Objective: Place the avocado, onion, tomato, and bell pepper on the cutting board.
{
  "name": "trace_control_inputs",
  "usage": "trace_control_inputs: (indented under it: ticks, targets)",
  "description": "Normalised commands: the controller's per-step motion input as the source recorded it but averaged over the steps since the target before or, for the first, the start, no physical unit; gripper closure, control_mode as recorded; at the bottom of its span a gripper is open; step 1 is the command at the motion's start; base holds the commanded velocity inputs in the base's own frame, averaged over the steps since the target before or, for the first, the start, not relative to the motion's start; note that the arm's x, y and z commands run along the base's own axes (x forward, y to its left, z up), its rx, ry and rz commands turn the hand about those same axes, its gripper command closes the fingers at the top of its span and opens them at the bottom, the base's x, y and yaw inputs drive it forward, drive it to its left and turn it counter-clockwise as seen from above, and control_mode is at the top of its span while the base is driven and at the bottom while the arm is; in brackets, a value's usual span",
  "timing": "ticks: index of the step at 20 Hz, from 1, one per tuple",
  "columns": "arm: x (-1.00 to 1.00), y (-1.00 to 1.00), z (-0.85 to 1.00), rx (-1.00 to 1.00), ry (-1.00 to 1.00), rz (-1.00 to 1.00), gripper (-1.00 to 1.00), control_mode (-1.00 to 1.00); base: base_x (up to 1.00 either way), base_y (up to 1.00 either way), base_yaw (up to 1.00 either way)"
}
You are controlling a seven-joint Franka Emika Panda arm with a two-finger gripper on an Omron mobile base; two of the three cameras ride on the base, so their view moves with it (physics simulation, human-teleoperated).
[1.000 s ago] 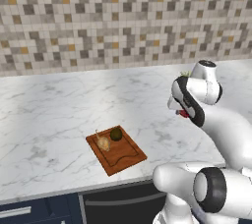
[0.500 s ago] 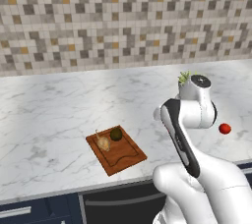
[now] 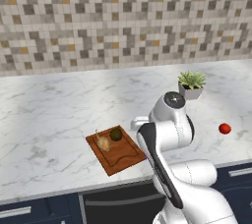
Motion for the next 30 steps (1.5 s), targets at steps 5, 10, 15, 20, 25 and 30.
trace_control_inputs:
  ticks: [5, 10, 15, 20, 25, 30]
  targets:
    - [0.00, 0.64, 0.02, 0.00, 0.09, 0.01, 1.00, -1.00, 0.00, 0.00, 0.00]
    - [0.00, 0.45, 0.01, 0.00, 0.06, 0.02, 1.00, -1.00, 0.00, 0.00, 0.00]
    - [0.00, 0.20, -0.01, 0.00, 0.00, 0.02, 1.00, -1.00, 0.00, 0.00, 0.00]
    - [0.00, 0.00, -0.17, 0.00, 0.09, 0.03, 1.00, -1.00, 0.00, 0.00, 0.00]
    - [0.00, 0.03, -0.35, 0.00, 0.11, 0.01, 1.00, -1.00, 0.00, 0.00, 0.00]
    - [0.00, 0.21, -0.21, 0.00, 0.01, 0.04, 1.00, -1.00, 0.00, 0.00, 0.00]
